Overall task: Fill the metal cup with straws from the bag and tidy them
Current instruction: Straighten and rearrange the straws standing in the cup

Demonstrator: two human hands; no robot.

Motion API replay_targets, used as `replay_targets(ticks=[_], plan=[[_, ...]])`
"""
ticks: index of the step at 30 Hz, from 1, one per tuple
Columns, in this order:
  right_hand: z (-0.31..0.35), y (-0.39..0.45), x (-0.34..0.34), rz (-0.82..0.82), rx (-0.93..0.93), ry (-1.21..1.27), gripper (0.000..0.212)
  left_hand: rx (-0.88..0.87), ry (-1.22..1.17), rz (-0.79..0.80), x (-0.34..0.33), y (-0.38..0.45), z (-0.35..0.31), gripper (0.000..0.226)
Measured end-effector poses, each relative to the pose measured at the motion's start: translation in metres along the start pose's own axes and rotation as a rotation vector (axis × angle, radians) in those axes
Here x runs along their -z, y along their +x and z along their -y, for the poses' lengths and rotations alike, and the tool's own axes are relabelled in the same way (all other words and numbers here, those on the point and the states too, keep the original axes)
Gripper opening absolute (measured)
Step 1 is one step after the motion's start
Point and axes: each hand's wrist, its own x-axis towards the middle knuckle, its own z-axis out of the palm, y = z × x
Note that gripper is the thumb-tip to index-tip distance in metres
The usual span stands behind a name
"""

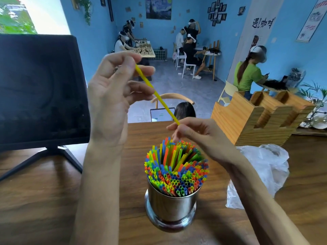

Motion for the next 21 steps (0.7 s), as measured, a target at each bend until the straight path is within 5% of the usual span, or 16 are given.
replay_targets(ticks=[7,11,17,21], plan=[[0.011,-0.005,0.04,-0.373,-0.151,0.468,0.021,0.157,0.291,-0.187,0.022,-0.01,0.022,0.005],[0.02,-0.004,0.048,-0.54,-0.1,0.65,0.013,0.348,0.502,0.107,0.035,-0.018,0.028,0.015],[0.026,0.004,0.033,-0.524,0.107,0.484,0.02,0.447,0.752,0.585,0.031,-0.028,0.034,0.01],[0.022,0.004,0.021,-0.487,0.235,0.216,0.04,0.466,0.789,0.639,0.035,-0.025,0.041,0.008]])
